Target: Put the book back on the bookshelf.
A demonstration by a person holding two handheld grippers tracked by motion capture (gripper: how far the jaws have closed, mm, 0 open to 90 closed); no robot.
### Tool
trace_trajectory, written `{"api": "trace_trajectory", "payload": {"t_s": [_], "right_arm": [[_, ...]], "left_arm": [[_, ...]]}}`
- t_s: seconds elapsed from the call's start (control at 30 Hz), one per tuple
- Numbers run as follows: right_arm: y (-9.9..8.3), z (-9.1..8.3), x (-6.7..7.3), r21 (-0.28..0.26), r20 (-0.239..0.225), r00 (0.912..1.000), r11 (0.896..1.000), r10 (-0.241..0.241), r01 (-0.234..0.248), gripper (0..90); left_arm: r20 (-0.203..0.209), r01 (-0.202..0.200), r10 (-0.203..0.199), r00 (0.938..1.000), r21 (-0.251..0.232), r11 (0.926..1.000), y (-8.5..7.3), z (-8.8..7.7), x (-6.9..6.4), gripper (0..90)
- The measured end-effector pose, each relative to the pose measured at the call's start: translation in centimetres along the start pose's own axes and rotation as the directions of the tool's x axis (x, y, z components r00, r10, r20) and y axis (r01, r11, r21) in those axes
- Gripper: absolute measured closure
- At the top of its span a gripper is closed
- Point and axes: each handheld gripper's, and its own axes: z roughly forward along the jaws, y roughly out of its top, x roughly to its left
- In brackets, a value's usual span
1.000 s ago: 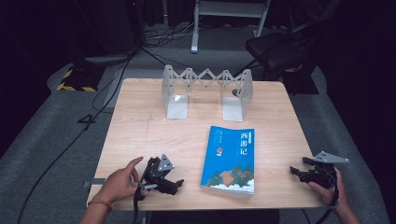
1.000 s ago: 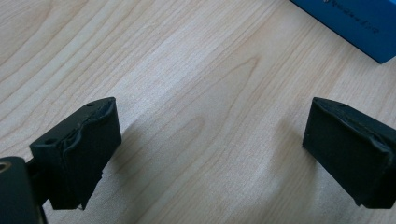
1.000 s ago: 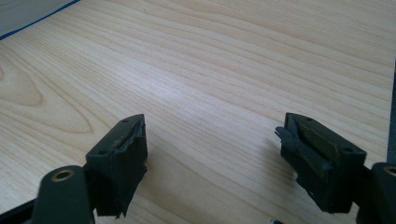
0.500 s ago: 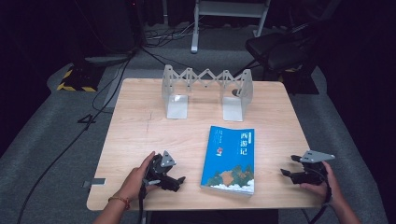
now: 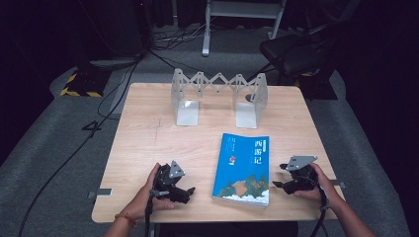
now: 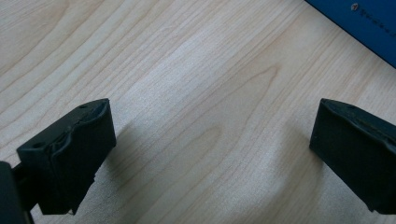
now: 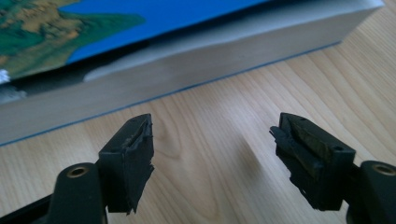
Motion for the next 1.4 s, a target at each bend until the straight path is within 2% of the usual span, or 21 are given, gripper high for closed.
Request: {"api": "trace_trajectory", "payload": {"t_s": [0.07,0.17,0.23,0.3,0.5,0.53,0.73,0.87,1.0,1.2,1.23,1.3,1.33,1.4], "right_arm": [[0.1,0.3,0.3,0.001,-0.010,1.0000,1.000,-0.002,0.002,29.1],[0.1,0.8,0.6,0.002,-0.028,0.9996,1.000,-0.008,0.008,29.6],[0.1,0.8,0.7,-0.002,-0.029,0.9995,1.000,-0.011,0.011,29.0],[0.1,0.7,0.9,-0.024,-0.050,0.9986,1.000,-0.014,0.013,29.0],[0.4,0.7,1.3,-0.028,-0.047,0.9982,0.999,-0.038,0.036,29.1],[0.4,0.5,1.2,-0.049,-0.057,0.9980,0.998,-0.027,0.024,30.1],[0.6,0.3,1.3,-0.054,-0.048,0.9982,0.998,-0.037,0.034,30.2],[0.8,-0.5,1.2,-0.100,-0.062,0.9981,0.995,-0.004,-0.002,31.8],[1.2,-0.6,1.3,-0.081,-0.047,0.9988,0.997,-0.014,0.010,31.9],[1.8,-1.1,1.3,-0.097,-0.048,0.9989,0.995,-0.004,-0.001,32.7],[2.0,-1.2,1.3,-0.099,-0.048,0.9989,0.995,-0.005,0.000,32.8],[2.3,-1.4,1.4,-0.101,-0.048,0.9988,0.995,-0.008,0.003,33.9],[2.4,-1.4,1.3,-0.101,-0.049,0.9988,0.995,-0.005,0.000,33.9],[2.5,-1.5,1.3,-0.098,-0.052,0.9986,0.995,-0.004,-0.001,33.9]], "left_arm": [[0.025,-0.019,0.019,0.9995,-0.003,0.9998,-0.1,0.0,0.0,0.7],[0.080,-0.072,0.072,0.9942,-0.006,0.9974,-0.2,-0.1,0.0,0.2],[0.083,-0.076,0.076,0.9936,-0.005,0.9971,-0.2,-0.1,0.1,0.3],[0.089,-0.083,0.083,0.9926,-0.004,0.9966,-0.2,-0.1,0.1,0.2],[0.089,-0.083,0.084,0.9925,-0.005,0.9965,-0.2,-0.1,0.1,0.3],[0.087,-0.084,0.084,0.9926,-0.006,0.9965,-0.2,-0.1,0.1,0.6],[0.083,-0.080,0.080,0.9933,-0.006,0.9968,-0.2,-0.1,0.0,0.6],[0.080,-0.080,0.080,0.9936,-0.005,0.9968,-0.1,0.0,-0.2,0.6],[0.080,-0.077,0.077,0.9938,-0.005,0.9970,0.1,0.1,-0.5,0.7],[0.080,-0.079,0.078,0.9937,0.008,0.9968,0.3,0.0,-0.8,2.7],[0.086,-0.087,0.086,0.9926,0.007,0.9962,0.4,-0.1,-0.9,6.1],[0.118,-0.102,0.100,0.9879,0.006,0.9948,0.7,-0.4,-1.3,18.8],[0.128,-0.120,0.118,0.9847,0.009,0.9927,1.0,-0.5,-1.6,21.2],[0.138,-0.148,0.147,0.9795,-0.001,0.9889,1.6,-0.8,-2.4,16.9]]}}
